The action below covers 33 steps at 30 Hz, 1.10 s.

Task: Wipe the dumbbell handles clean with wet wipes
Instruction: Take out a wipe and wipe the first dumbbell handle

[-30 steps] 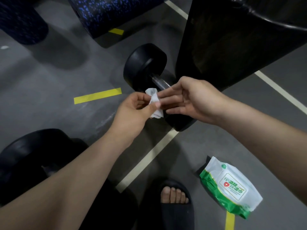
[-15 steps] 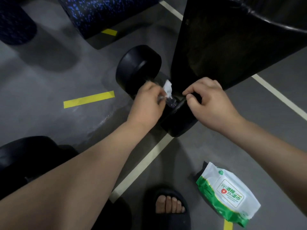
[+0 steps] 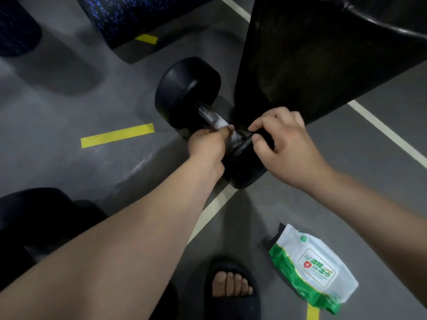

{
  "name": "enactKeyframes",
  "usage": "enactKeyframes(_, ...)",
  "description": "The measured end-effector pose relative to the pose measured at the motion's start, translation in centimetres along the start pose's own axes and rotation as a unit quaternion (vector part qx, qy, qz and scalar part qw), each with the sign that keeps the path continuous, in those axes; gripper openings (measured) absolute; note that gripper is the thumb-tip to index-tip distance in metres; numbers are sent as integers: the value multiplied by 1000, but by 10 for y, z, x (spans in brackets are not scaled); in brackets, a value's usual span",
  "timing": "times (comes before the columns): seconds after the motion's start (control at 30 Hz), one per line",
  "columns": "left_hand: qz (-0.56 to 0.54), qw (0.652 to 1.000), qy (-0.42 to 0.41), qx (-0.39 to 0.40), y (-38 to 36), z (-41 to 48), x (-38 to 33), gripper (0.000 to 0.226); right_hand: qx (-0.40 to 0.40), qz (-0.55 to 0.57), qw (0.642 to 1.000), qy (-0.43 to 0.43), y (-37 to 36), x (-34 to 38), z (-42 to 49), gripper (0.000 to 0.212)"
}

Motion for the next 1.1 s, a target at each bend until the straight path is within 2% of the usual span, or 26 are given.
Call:
enactKeyframes(0.1, -34, 998, 39, 42, 0, 0, -4, 22, -9, 11, 1000, 4, -2, -2, -2, 24)
enactKeyframes(0.2, -63, 996, 30, 51, 3, -4, -9, 24, -22, 20, 1000, 5, -6, -2, -6, 28)
enactKeyframes(0.3, -83, 992, 17, 91, 5, -4, -4, 31, -26, 22, 999, 3, -8, -2, -9, 31)
enactKeyframes(0.47, -88, 993, 51, 56, 1, 6, 1, 19, -16, 19, 1000, 10, -9, -4, -10, 31)
enactKeyframes(0.67, -57, 989, 120, 58, -2, 24, 7, 45, -26, 12, 1000, 3, -13, -2, -13, 28)
enactKeyframes(0.77, -70, 988, 120, 65, -1, 29, 6, 45, -32, 0, 999, 0, -16, -1, -14, 28)
enactKeyframes(0.93, -125, 989, 76, -9, 1, 57, 1, 65, -38, 0, 999, -6, -18, -1, -14, 30)
enactKeyframes(1.03, -194, 977, 63, -60, 4, 59, -17, 53, -41, 5, 999, -11, -20, -1, -15, 34)
enactKeyframes(1.1, -210, 974, 52, -67, 7, 54, -28, 54, -46, 5, 999, -12, -21, 0, -17, 35)
Point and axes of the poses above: each hand's wrist, its own z-axis towards the middle knuckle, its own y-axis out of the back of the hand, x = y × z, the point moved 1 cm from there along z, towards the middle knuckle, and after that the axes turned 1 degree about x, right-handed, at the moved point
